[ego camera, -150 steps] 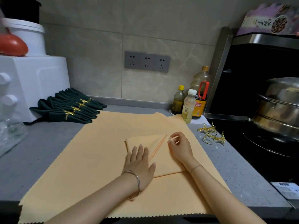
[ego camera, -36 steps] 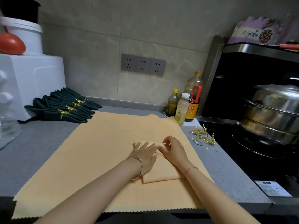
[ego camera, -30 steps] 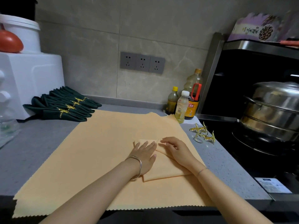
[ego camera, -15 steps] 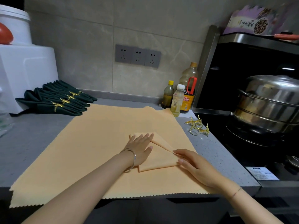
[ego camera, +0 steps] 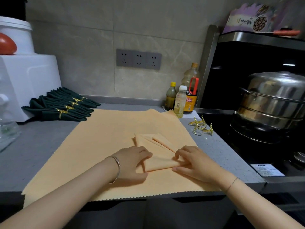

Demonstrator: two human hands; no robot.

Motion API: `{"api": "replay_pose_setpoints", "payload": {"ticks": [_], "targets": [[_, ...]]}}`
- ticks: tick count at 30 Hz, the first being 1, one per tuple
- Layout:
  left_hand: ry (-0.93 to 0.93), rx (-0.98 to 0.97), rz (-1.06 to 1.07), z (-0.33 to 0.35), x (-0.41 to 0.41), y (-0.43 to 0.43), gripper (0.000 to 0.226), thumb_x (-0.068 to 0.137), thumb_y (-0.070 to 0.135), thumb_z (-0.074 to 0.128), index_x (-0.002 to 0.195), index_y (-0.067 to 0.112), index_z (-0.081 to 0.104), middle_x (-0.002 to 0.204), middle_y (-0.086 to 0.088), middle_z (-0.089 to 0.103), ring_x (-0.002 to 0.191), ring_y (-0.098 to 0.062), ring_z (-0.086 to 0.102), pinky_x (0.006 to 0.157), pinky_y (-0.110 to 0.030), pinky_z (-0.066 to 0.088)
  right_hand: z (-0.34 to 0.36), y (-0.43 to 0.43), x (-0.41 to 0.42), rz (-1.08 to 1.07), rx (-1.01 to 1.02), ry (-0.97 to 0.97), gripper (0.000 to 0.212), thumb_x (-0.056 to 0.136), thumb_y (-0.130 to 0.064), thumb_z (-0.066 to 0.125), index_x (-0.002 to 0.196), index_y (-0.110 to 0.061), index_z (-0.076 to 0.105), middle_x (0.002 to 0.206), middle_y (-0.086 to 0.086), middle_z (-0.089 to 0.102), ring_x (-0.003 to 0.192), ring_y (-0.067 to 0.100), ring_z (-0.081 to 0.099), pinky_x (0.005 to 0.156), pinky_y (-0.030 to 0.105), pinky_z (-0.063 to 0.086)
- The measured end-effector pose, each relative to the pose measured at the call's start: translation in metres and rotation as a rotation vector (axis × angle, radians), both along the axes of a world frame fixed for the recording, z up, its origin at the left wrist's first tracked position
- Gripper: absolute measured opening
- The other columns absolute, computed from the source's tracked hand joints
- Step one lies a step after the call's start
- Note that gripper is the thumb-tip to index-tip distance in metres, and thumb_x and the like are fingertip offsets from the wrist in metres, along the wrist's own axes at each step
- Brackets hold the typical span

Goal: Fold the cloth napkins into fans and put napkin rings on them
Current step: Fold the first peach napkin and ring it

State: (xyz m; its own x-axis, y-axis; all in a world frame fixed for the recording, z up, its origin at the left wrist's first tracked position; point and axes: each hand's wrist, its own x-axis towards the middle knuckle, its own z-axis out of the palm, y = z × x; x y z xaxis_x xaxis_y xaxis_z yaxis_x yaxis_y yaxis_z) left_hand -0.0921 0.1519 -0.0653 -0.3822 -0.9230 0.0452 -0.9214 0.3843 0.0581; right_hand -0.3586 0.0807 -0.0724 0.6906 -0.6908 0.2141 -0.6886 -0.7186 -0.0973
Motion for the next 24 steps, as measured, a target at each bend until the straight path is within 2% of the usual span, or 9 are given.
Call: {"api": "replay_pose_setpoints", "payload": {"ticks": [4, 7, 9, 11, 16, 18, 20, 22, 24], "targets": [[-0.034, -0.077, 0.000, 0.000, -0.004, -0.010, 0.051, 0.082, 0.044, 0.048, 0.129, 0.027, 0.046, 0.121, 0.009, 0.053, 0.104, -0.019, 0.056, 0.082, -0.026, 0.041, 0.000, -0.001, 0.002, -0.021, -0.023, 0.017, 0.046, 0.078, -0.072, 0.044, 0.101, -0.034, 0.056, 0.099, -0.014, 0.053, 0.092, 0.005, 0.042, 0.079, 0.016, 0.028], [0.147, -0.120, 0.052, 0.002, -0.001, -0.019, 0.027, 0.090, 0.041, 0.057, 0.109, 0.023, 0.060, 0.105, 0.010, 0.060, 0.096, -0.017, 0.059, 0.079, -0.027, 0.041, 0.004, -0.001, 0.005, -0.045, -0.012, 0.000, 0.047, 0.079, -0.070, 0.043, 0.095, -0.029, 0.060, 0.094, -0.011, 0.055, 0.083, 0.005, 0.046, 0.070, 0.017, 0.032], [0.345, -0.122, 0.137, 0.004, 0.002, -0.026, 0.026, 0.088, 0.044, 0.060, 0.093, 0.019, 0.064, 0.090, 0.013, 0.059, 0.088, -0.013, 0.060, 0.077, -0.026, 0.042, 0.007, -0.004, 0.007, -0.078, 0.034, -0.043, 0.041, 0.084, -0.064, 0.048, 0.090, -0.026, 0.062, 0.091, -0.009, 0.057, 0.079, 0.005, 0.049, 0.066, 0.020, 0.039], [0.427, -0.107, 0.208, 0.005, 0.002, -0.034, 0.030, 0.087, 0.047, 0.061, 0.085, 0.018, 0.065, 0.084, 0.013, 0.057, 0.079, -0.010, 0.056, 0.076, -0.026, 0.042, 0.011, -0.006, 0.012, -0.122, 0.073, -0.070, 0.037, 0.088, -0.057, 0.052, 0.088, -0.023, 0.066, 0.091, -0.006, 0.059, 0.080, 0.008, 0.052, 0.070, 0.025, 0.042], [0.525, -0.051, 0.303, 0.003, -0.003, -0.049, 0.032, 0.084, 0.048, 0.064, 0.066, 0.025, 0.051, 0.089, 0.011, 0.058, 0.074, -0.008, 0.053, 0.076, -0.029, 0.044, 0.018, -0.015, 0.024, -0.212, 0.129, -0.121, 0.033, 0.085, -0.049, 0.062, 0.079, -0.017, 0.064, 0.091, -0.001, 0.061, 0.085, 0.016, 0.055, 0.075, 0.033, 0.044], [0.513, -0.070, 0.320, 0.001, -0.005, -0.049, 0.022, 0.085, 0.043, 0.064, 0.078, 0.026, 0.052, 0.095, 0.011, 0.058, 0.078, -0.008, 0.053, 0.072, -0.027, 0.041, 0.015, -0.016, 0.027, -0.221, 0.136, -0.150, 0.026, 0.082, -0.046, 0.066, 0.083, -0.020, 0.059, 0.091, -0.003, 0.061, 0.085, 0.015, 0.055, 0.076, 0.033, 0.044], [0.452, -0.104, 0.288, 0.000, -0.007, -0.049, 0.026, 0.087, 0.037, 0.062, 0.109, 0.029, 0.052, 0.112, 0.013, 0.054, 0.087, -0.007, 0.050, 0.075, -0.025, 0.039, 0.011, -0.018, 0.029, -0.207, 0.159, -0.198, 0.028, 0.082, -0.043, 0.068, 0.100, -0.025, 0.058, 0.093, -0.006, 0.059, 0.085, 0.012, 0.054, 0.077, 0.030, 0.045], [0.336, -0.154, 0.185, -0.004, -0.009, -0.053, 0.053, 0.091, 0.031, 0.055, 0.140, 0.030, 0.036, 0.135, 0.010, 0.043, 0.112, -0.011, 0.046, 0.093, -0.026, 0.036, 0.008, -0.019, 0.029, -0.183, 0.172, -0.186, 0.039, 0.085, -0.042, 0.065, 0.121, -0.029, 0.055, 0.098, -0.006, 0.055, 0.088, 0.009, 0.051, 0.078, 0.025, 0.043], [0.177, -0.183, 0.114, -0.006, -0.014, -0.058, 0.061, 0.096, 0.024, 0.043, 0.150, 0.029, 0.017, 0.154, 0.008, 0.023, 0.136, -0.017, 0.028, 0.110, -0.028, 0.021, 0.005, -0.023, 0.030, -0.168, 0.172, -0.171, 0.042, 0.088, -0.041, 0.062, 0.128, -0.029, 0.055, 0.097, -0.005, 0.049, 0.088, 0.006, 0.047, 0.073, 0.021, 0.037]]}}
